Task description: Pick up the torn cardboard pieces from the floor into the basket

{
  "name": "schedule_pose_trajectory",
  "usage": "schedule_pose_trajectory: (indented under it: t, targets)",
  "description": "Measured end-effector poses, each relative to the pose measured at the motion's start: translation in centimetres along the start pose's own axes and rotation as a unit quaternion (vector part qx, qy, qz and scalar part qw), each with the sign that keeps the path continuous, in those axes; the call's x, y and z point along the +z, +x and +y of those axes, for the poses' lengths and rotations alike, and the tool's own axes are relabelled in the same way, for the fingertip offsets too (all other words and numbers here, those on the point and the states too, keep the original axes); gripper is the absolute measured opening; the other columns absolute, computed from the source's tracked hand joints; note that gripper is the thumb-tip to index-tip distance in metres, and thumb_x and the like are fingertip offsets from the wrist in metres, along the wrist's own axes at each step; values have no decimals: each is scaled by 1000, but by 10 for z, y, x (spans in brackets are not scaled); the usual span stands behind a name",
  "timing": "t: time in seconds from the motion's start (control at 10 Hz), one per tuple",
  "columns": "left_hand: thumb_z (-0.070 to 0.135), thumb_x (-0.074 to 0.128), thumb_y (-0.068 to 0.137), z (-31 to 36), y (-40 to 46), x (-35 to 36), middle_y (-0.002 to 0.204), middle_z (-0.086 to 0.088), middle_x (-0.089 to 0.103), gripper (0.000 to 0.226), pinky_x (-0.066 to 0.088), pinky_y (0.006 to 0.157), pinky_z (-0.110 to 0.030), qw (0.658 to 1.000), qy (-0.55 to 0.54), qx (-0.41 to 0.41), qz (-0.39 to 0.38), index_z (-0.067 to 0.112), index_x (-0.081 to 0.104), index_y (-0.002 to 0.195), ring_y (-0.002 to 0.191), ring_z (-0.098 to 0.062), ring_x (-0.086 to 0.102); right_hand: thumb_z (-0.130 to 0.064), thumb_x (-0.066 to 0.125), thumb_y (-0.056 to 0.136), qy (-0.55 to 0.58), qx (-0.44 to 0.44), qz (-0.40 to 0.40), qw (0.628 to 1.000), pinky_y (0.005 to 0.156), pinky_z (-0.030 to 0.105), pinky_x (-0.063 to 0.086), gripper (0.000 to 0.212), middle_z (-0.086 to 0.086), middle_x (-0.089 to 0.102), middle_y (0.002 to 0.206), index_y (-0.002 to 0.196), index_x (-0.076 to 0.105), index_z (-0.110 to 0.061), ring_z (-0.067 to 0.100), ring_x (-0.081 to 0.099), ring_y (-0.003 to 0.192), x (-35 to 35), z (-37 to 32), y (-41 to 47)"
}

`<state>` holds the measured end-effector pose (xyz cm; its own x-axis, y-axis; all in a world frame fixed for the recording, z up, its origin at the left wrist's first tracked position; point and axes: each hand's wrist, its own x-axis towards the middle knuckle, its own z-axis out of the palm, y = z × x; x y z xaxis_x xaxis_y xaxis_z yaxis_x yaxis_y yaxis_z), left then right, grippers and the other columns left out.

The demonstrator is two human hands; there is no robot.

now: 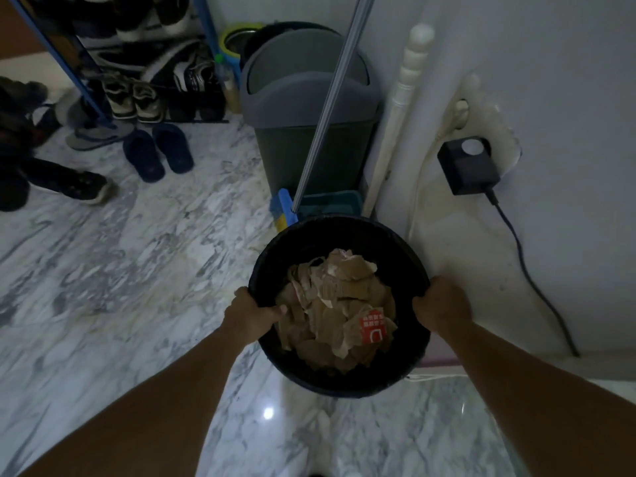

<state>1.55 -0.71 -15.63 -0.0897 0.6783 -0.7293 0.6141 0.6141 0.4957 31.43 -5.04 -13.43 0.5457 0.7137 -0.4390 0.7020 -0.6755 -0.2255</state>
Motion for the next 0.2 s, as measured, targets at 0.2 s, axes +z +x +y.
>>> schedule_pose_trajectory:
  t: [0.2]
  targets:
    - [50,72,79,21,-67,-13,154,-19,20,101,34,110,-42,996,84,-1,9,7,14,151,140,-36,27,-12,59,85,29,-20,-47,998,76,28,44,30,20,64,113,113,59,-1,37,62,104,-36,2,-45]
